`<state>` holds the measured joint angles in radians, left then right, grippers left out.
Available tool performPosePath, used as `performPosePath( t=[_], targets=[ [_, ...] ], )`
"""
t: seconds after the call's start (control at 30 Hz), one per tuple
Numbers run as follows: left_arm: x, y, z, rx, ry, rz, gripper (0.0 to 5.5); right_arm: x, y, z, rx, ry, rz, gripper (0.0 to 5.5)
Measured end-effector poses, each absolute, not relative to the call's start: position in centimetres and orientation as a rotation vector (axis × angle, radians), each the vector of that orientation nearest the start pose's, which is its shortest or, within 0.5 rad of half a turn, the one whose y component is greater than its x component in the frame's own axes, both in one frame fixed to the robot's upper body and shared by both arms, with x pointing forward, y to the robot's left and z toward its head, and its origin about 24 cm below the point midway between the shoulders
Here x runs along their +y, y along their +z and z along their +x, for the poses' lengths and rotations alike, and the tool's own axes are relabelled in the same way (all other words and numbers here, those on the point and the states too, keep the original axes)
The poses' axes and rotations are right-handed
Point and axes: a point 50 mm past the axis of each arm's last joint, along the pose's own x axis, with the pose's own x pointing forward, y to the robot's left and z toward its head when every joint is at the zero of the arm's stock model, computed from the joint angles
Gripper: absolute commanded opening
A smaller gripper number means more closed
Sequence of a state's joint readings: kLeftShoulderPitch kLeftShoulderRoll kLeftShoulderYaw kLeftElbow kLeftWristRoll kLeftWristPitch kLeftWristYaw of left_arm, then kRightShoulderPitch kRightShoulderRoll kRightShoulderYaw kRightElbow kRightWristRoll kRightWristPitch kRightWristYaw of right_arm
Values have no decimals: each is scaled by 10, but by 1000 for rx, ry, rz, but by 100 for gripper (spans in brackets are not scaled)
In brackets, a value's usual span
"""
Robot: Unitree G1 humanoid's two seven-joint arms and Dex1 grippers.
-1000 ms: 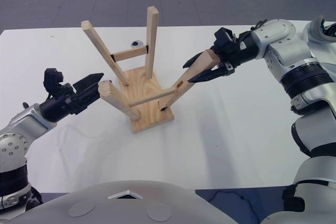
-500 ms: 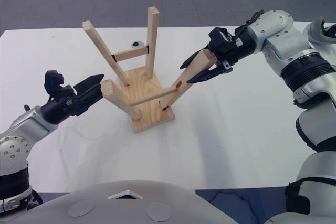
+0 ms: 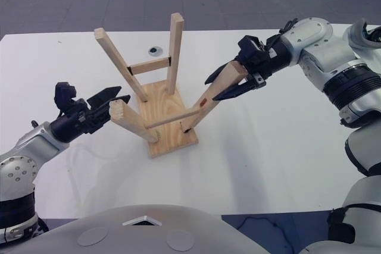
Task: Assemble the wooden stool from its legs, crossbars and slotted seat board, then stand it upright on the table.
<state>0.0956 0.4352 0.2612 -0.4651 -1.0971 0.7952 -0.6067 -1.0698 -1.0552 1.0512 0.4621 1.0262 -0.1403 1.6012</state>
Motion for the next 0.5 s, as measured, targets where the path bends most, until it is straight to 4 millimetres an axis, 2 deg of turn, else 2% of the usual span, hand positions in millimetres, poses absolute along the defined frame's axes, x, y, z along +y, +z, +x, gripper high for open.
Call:
performPosePath(
  t=[0.33, 0.5],
  targets=[
    [185, 118, 201, 176, -889, -594, 540, -194, 187, 296, 194, 1908, -526, 204],
    [185, 118, 202, 176, -890, -593, 540, -194, 186, 296, 207, 1903, -509, 204]
  ],
)
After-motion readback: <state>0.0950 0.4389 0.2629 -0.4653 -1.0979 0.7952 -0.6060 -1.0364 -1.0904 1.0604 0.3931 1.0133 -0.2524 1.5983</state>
